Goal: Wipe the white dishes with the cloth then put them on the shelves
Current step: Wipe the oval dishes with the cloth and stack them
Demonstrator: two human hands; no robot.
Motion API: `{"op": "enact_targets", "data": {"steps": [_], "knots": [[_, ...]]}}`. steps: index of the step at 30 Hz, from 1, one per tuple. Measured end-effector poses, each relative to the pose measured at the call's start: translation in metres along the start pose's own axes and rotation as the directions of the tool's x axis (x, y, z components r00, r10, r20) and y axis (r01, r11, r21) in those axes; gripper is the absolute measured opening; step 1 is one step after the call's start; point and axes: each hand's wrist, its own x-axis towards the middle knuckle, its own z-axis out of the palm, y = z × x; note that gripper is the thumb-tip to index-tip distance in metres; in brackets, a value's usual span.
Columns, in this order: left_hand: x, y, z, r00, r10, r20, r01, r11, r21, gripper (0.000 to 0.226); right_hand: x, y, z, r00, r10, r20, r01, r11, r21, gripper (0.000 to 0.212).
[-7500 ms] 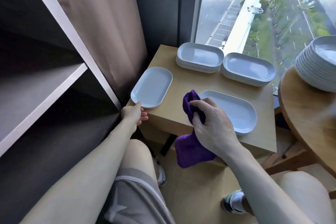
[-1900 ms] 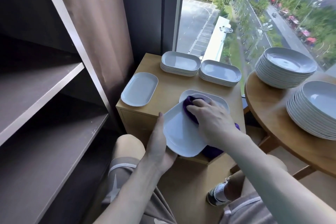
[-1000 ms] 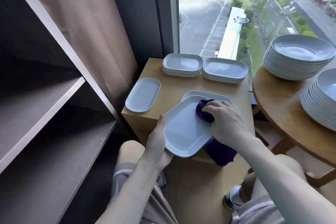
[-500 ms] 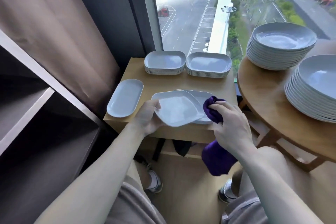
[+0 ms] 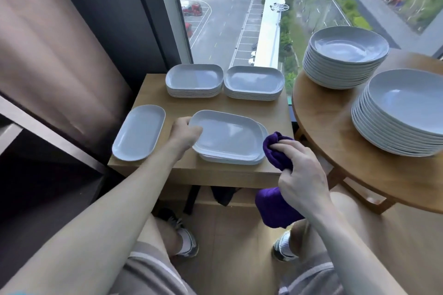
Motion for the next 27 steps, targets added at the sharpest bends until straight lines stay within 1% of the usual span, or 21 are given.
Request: {"op": "enact_targets", "data": {"steps": [2, 4, 6, 8, 11, 15, 17, 18, 19, 20, 22, 24, 25, 27], "knots": [[0.004, -0.004, 0.006, 0.995, 0.073, -0.068, -0.066, 0.992, 0.104, 0.013, -0.001, -0.002, 0.002, 1.0, -0.001, 0.007, 0.001, 1.0, 0.018, 0.062], [0.005, -0.007, 0.012, 0.987, 0.108, -0.12, -0.09, 0.985, 0.149, 0.01, -0.003, -0.004, 0.005, 1.0, -0.002, 0.009, 0.002, 1.0, 0.03, 0.063], [0.006, -0.012, 0.018, 0.983, 0.11, -0.15, -0.088, 0.985, 0.147, 0.01, -0.005, -0.006, 0.007, 1.0, -0.012, 0.023, 0.011, 0.999, 0.035, 0.063], [0.007, -0.02, 0.023, 0.983, 0.093, -0.158, -0.075, 0.99, 0.117, 0.019, -0.006, -0.007, 0.009, 0.999, -0.024, 0.038, 0.023, 0.999, 0.038, 0.064], [0.006, -0.032, 0.03, 0.983, 0.092, -0.162, -0.072, 0.99, 0.123, 0.03, -0.008, -0.009, 0.009, 0.998, -0.042, 0.051, 0.04, 0.998, 0.041, 0.063], [0.009, -0.041, 0.03, 0.983, 0.115, -0.146, -0.096, 0.987, 0.13, 0.034, -0.009, -0.014, 0.012, 0.997, -0.044, 0.06, 0.041, 0.998, 0.053, 0.063], [0.011, -0.044, 0.028, 0.989, 0.068, -0.132, -0.05, 0.989, 0.14, 0.043, -0.011, -0.018, 0.016, 0.996, -0.052, 0.071, 0.049, 0.997, 0.052, 0.063], [0.011, -0.046, 0.027, 0.989, 0.026, -0.143, -0.007, 0.991, 0.135, 0.048, -0.013, -0.02, 0.019, 0.995, -0.059, 0.078, 0.055, 0.997, 0.053, 0.062], [0.009, -0.048, 0.024, 0.985, -0.016, -0.172, 0.035, 0.993, 0.111, 0.047, -0.016, -0.022, 0.022, 0.994, -0.067, 0.088, 0.062, 0.996, 0.058, 0.062], [0.006, -0.052, 0.021, 0.974, -0.06, -0.218, 0.072, 0.996, 0.049, 0.041, -0.017, -0.025, 0.026, 0.992, -0.076, 0.101, 0.07, 0.995, 0.067, 0.062], [0.0, -0.064, 0.01, 0.935, -0.182, -0.305, 0.124, 0.972, -0.198, 0.027, -0.019, -0.031, 0.034, 0.987, -0.096, 0.13, 0.084, 0.992, 0.093, 0.062], [-0.007, -0.079, -0.01, 0.886, -0.319, -0.336, 0.14, 0.876, -0.462, 0.025, -0.02, -0.039, 0.044, 0.981, -0.111, 0.16, 0.093, 0.989, 0.117, 0.063], [-0.01, -0.086, -0.021, 0.864, -0.376, -0.336, 0.141, 0.82, -0.555, 0.023, -0.02, -0.043, 0.049, 0.978, -0.122, 0.172, 0.101, 0.987, 0.125, 0.063], [-0.016, -0.097, -0.042, 0.828, -0.463, -0.317, 0.155, 0.731, -0.664, 0.021, -0.021, -0.052, 0.057, 0.97, -0.149, 0.191, 0.123, 0.982, 0.142, 0.062]]}}
